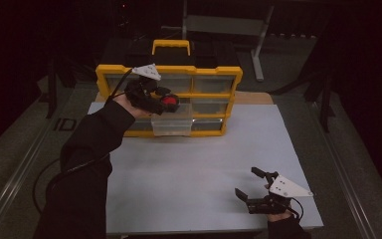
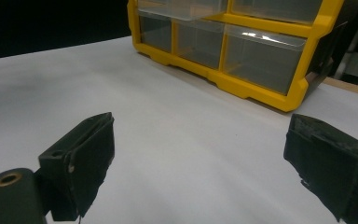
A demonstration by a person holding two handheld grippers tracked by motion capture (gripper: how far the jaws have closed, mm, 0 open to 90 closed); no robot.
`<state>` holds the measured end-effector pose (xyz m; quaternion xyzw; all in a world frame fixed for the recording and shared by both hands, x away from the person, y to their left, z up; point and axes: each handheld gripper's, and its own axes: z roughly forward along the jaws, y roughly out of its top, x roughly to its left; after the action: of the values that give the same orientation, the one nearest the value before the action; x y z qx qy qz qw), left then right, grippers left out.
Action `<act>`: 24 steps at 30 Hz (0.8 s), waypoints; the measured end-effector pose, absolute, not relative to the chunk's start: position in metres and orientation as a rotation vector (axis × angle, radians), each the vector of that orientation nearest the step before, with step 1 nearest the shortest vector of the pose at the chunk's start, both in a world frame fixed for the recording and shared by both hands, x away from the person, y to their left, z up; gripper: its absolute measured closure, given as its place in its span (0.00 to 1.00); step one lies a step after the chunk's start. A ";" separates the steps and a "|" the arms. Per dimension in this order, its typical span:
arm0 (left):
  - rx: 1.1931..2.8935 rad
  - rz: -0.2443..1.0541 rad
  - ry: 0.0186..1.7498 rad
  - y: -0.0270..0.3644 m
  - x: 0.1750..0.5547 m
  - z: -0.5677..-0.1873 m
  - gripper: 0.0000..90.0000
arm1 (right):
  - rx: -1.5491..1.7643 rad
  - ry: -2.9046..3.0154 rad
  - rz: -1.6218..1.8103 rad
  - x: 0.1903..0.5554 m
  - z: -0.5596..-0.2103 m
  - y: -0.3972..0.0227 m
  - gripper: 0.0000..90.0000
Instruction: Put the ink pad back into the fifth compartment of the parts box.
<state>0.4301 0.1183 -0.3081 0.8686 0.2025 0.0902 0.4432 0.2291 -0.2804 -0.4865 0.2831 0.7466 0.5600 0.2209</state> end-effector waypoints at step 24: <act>2.193 0.226 0.646 0.114 0.433 -0.332 0.34 | 0.786 2.067 1.548 0.229 -0.487 -0.281 0.10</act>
<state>0.4326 0.1142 -0.3322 0.8708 0.2563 0.0896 0.4099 0.2292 -0.2807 -0.4867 0.2841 0.7471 0.5596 0.2191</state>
